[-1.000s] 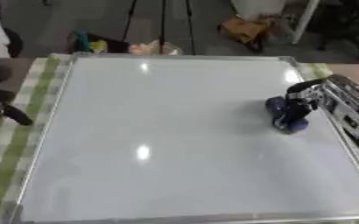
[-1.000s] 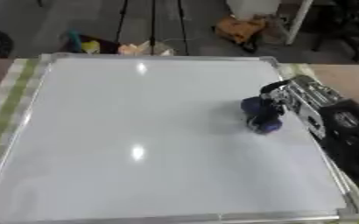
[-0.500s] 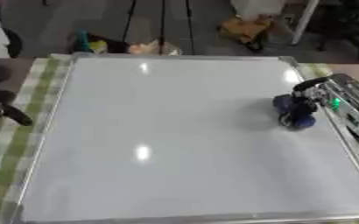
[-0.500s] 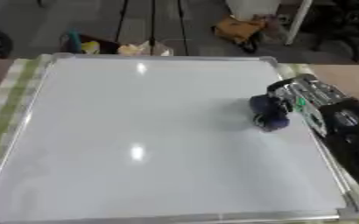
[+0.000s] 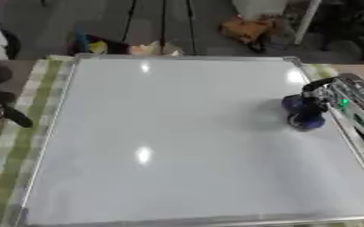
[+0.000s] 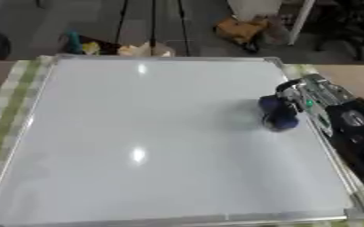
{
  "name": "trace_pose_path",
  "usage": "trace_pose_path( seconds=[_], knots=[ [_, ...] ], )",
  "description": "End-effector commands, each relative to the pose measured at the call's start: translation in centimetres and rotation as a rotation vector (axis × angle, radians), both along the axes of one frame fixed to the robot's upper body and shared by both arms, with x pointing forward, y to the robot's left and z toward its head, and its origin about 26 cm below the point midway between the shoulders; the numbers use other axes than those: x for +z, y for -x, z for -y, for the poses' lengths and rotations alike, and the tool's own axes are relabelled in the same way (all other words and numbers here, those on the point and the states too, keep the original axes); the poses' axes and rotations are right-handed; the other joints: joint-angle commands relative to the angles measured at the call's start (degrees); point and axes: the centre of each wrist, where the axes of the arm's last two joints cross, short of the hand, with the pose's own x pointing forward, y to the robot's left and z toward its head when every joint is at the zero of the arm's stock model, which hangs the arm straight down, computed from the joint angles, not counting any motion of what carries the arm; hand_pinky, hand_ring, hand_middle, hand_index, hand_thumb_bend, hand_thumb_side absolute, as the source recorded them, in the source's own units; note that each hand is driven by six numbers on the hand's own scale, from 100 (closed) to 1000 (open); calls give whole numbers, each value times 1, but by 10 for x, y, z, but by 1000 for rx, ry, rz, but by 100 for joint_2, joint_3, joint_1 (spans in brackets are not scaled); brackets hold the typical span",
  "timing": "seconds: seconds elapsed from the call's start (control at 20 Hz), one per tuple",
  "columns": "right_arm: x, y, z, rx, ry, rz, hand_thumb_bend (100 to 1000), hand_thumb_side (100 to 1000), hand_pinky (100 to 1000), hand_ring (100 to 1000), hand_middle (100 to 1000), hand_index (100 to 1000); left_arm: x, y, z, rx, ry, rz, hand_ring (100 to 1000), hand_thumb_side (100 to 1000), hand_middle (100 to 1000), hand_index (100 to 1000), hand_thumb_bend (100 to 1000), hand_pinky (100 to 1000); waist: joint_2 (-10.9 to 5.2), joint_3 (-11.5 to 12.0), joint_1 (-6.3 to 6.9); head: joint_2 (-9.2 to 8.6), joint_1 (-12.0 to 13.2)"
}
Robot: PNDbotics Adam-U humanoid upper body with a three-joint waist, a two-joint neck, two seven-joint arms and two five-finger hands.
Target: Wipe the whiteboard clean with a brush.
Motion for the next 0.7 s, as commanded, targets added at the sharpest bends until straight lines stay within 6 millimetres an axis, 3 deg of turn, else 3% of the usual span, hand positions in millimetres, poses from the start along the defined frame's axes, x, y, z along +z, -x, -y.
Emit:
trace_pose_path(
  seconds=[0.05,0.4,0.7],
  knots=[
    [-3,4,-1,27,9,-20,100,684,656,638,324,279,5,3,0,-6,-11,24,834,919,732,630,100,419,-93,-13,28,-63,2],
    [9,29,-39,219,12,23,100,684,646,628,318,271,6,3,1,-11,-11,26,834,919,732,631,100,420,-106,-1,2,-60,-7],
    [7,41,-56,299,63,23,100,691,649,633,323,276,6,3,2,-14,-10,26,833,918,731,632,100,421,-148,37,-24,-58,-20]
  ],
)
